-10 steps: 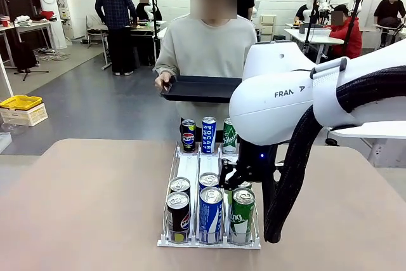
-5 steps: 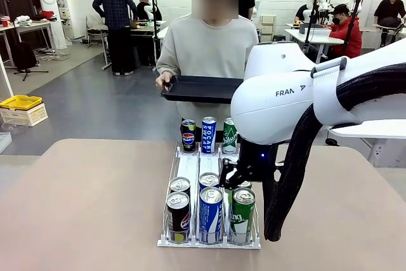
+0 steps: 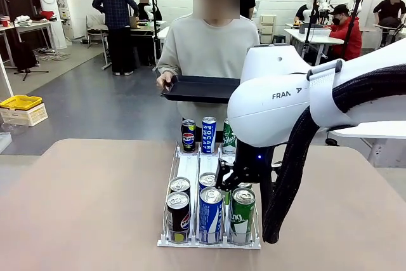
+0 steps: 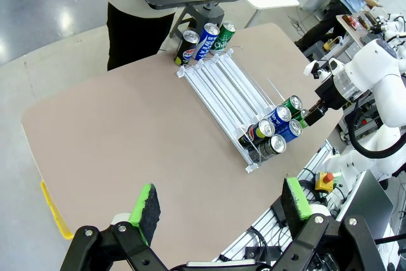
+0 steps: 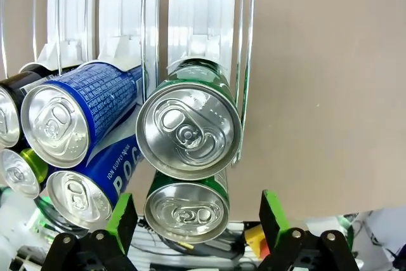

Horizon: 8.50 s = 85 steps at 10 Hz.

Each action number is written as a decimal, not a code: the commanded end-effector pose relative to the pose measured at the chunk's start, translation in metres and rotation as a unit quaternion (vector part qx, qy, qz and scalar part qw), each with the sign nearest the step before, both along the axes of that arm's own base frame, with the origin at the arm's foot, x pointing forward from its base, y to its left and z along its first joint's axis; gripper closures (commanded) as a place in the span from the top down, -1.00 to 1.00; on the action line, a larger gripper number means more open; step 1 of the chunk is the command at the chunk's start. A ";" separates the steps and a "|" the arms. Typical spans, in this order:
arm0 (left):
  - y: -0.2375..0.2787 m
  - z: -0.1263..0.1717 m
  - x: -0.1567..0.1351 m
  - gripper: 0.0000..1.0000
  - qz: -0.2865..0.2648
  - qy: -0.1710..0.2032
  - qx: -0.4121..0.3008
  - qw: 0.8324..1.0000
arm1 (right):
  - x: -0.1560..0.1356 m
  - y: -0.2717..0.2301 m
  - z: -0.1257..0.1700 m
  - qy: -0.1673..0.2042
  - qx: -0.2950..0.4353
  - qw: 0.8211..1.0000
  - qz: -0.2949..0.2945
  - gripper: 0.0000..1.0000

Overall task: Retrieve and hand over the desired beverage to the person.
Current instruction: Pick up a can of the same type that the person held from the Automatic Can Dispenser, then place the picked can on the Handle tray extended by the person.

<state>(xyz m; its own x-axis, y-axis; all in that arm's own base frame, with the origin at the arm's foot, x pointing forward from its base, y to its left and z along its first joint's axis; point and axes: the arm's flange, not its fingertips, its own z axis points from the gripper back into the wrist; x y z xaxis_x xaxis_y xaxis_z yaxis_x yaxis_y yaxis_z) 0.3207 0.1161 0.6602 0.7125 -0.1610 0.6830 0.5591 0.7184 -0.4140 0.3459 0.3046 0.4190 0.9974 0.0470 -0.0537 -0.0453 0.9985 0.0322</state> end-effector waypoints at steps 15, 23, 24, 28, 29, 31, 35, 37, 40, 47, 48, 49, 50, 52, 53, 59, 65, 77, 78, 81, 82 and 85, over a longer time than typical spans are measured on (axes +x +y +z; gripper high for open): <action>0.001 0.001 0.000 1.00 -0.005 -0.006 -0.005 1.000 | 0.004 0.004 -0.006 -0.010 0.004 0.999 0.043 -1.00; 0.001 0.001 0.000 1.00 -0.005 -0.006 -0.005 1.000 | -0.032 0.017 0.206 -0.049 -0.054 0.997 0.004 0.11; 0.001 0.001 0.000 1.00 -0.005 -0.006 -0.005 1.000 | -0.031 0.019 0.239 -0.058 -0.038 0.998 -0.005 0.11; 0.001 0.001 0.000 1.00 -0.005 -0.006 -0.005 1.000 | -0.024 0.023 0.329 -0.104 -0.016 0.994 -0.018 0.11; 0.001 0.001 0.000 1.00 -0.005 -0.006 -0.005 1.000 | -0.041 0.005 0.305 -0.091 -0.004 0.996 -0.009 0.11; 0.001 0.001 0.000 1.00 -0.005 -0.006 -0.005 1.000 | -0.041 0.005 0.305 -0.091 -0.004 0.996 -0.009 0.11; 0.001 0.001 0.000 1.00 -0.005 -0.006 -0.005 1.000 | -0.041 0.005 0.305 -0.091 -0.004 0.996 -0.009 0.11; 0.001 0.001 0.000 1.00 -0.005 -0.006 -0.005 1.000 | -0.041 0.005 0.305 -0.091 -0.004 0.996 -0.009 0.11; 0.001 0.001 0.000 1.00 -0.005 -0.006 -0.005 1.000 | -0.041 0.005 0.305 -0.091 -0.004 0.996 -0.009 0.11; 0.001 0.001 0.000 1.00 -0.005 -0.006 -0.005 1.000 | -0.041 0.005 0.305 -0.091 -0.004 0.996 -0.009 0.11; 0.001 0.001 0.000 1.00 -0.005 -0.006 -0.005 1.000 | -0.041 0.005 0.305 -0.091 -0.004 0.996 -0.009 0.11; 0.001 0.001 0.000 1.00 -0.005 -0.006 -0.005 1.000 | -0.036 0.009 0.307 -0.089 -0.011 0.996 -0.008 0.15; 0.001 0.001 0.000 1.00 -0.005 -0.006 -0.005 1.000 | -0.007 0.013 0.321 -0.092 0.003 0.996 -0.001 0.15; 0.001 0.001 0.000 1.00 -0.005 -0.006 -0.005 1.000 | 0.051 0.022 0.336 -0.100 -0.010 0.994 0.036 0.15; 0.001 0.001 0.000 1.00 -0.005 -0.006 -0.005 1.000 | 0.082 0.024 0.340 -0.110 -0.011 0.991 0.068 0.15; 0.001 0.001 0.000 1.00 -0.005 -0.006 -0.005 1.000 | 0.203 0.066 0.308 -0.072 0.005 0.977 0.202 0.15; 0.001 0.001 0.000 1.00 -0.005 -0.006 -0.005 1.000 | 0.182 0.044 0.276 -0.085 0.023 0.978 0.188 0.15; 0.001 0.001 0.000 1.00 -0.005 -0.006 -0.005 1.000 | 0.255 0.013 0.239 -0.012 0.001 0.991 0.137 0.15; 0.001 0.001 0.000 1.00 -0.005 -0.006 -0.005 1.000 | 0.257 0.011 0.234 -0.008 -0.003 0.991 0.134 0.15; 0.001 0.001 0.000 1.00 -0.005 -0.006 -0.005 1.000 | 0.261 0.008 0.217 0.011 -0.004 0.991 0.135 0.15; 0.001 0.001 0.000 1.00 -0.005 -0.006 -0.005 1.000 | 0.262 0.007 0.211 0.019 -0.005 0.991 0.135 0.15; 0.001 0.001 0.000 1.00 -0.005 -0.006 -0.005 1.000 | 0.262 0.004 0.204 0.029 -0.006 0.990 0.136 0.15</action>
<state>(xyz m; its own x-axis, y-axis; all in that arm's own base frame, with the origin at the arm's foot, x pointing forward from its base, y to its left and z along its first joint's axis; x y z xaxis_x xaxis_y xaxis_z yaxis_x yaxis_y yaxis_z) 0.3207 0.1163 0.6604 0.7124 -0.1597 0.6834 0.5587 0.7184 -0.4145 0.5973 0.3071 0.6085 0.9424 0.3190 -0.1001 -0.3174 0.9477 0.0319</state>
